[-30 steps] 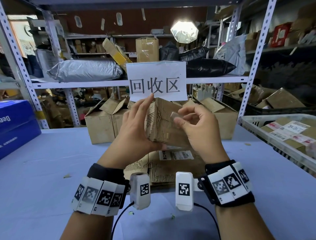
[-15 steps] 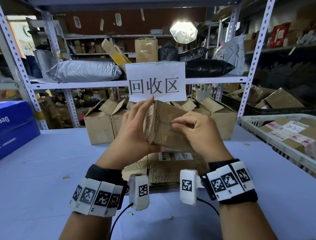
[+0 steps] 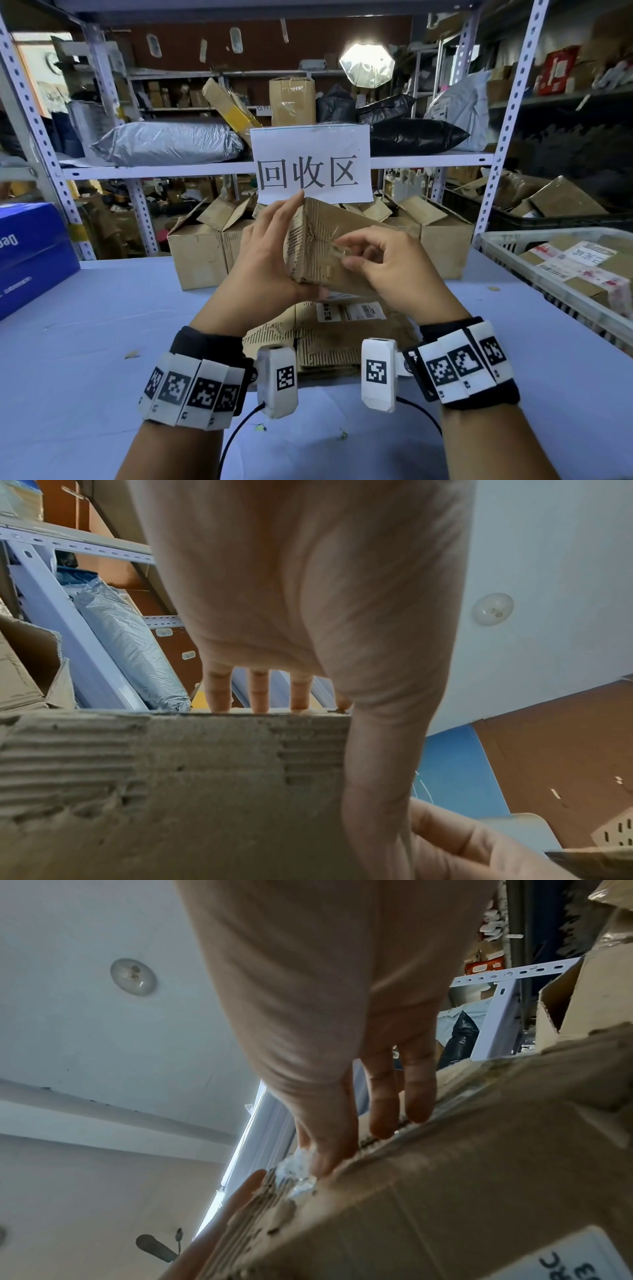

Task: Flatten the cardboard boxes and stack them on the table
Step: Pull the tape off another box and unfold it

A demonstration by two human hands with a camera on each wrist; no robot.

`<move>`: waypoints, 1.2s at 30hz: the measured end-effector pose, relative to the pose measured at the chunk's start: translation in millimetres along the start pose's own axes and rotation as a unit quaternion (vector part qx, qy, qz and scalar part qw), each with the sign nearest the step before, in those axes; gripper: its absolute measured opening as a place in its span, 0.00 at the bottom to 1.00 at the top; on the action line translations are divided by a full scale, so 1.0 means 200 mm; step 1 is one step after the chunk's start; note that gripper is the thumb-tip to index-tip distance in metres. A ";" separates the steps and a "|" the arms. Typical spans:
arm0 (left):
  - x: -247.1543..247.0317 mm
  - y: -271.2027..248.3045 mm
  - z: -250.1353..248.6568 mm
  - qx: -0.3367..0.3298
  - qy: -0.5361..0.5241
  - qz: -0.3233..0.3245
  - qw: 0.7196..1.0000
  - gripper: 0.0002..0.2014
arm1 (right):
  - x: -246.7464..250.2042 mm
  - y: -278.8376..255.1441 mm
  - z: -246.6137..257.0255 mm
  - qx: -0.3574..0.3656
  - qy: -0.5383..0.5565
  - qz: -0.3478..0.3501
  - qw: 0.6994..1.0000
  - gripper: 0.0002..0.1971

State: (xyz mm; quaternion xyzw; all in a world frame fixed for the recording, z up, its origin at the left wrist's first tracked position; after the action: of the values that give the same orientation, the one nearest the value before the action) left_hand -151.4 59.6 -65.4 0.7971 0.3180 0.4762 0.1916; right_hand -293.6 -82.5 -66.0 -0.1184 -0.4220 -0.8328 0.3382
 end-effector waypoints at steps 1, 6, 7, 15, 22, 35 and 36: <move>0.00 0.00 -0.01 -0.004 0.003 0.002 1.000 0.66 | 0.00 0.00 0.00 -0.002 0.005 -0.009 1.000 0.13; -0.02 0.00 -0.04 -0.020 0.013 0.013 1.000 0.65 | 0.00 0.01 0.00 -0.019 -0.023 -0.067 0.997 0.05; -0.02 0.00 -0.04 -0.019 0.015 0.014 1.000 0.65 | 0.00 0.01 0.00 -0.020 -0.035 -0.078 0.996 0.06; -0.02 0.00 -0.06 -0.018 0.011 0.014 1.000 0.64 | 0.00 -0.01 0.03 -0.036 0.095 -0.144 0.984 0.10; -0.02 -0.01 -0.06 -0.012 0.008 0.013 1.000 0.64 | 0.01 -0.02 -0.01 -0.072 0.060 -0.154 0.984 0.09; -0.05 -0.01 -0.05 -0.010 0.013 0.005 1.000 0.65 | -0.01 -0.02 0.04 -0.050 -0.098 -0.124 0.986 0.13; -0.05 -0.02 -0.06 -0.010 0.015 0.008 1.000 0.65 | -0.01 -0.02 0.03 -0.050 -0.103 -0.134 0.984 0.10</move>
State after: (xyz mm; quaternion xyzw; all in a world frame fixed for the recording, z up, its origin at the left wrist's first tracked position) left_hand -166.0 55.1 -68.1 0.7904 0.3097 0.4930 0.1905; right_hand -294.7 -75.6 -65.6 -0.1627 -0.4249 -0.8738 0.1716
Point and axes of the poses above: each hand's wrist, its own y-axis towards the middle knuckle, its own x-axis out of the back of the hand, z = x × y, the point moved 4 cm from there along y, towards the middle knuckle, and after that the axes turned 1 degree about z, right-handed, at the moved point
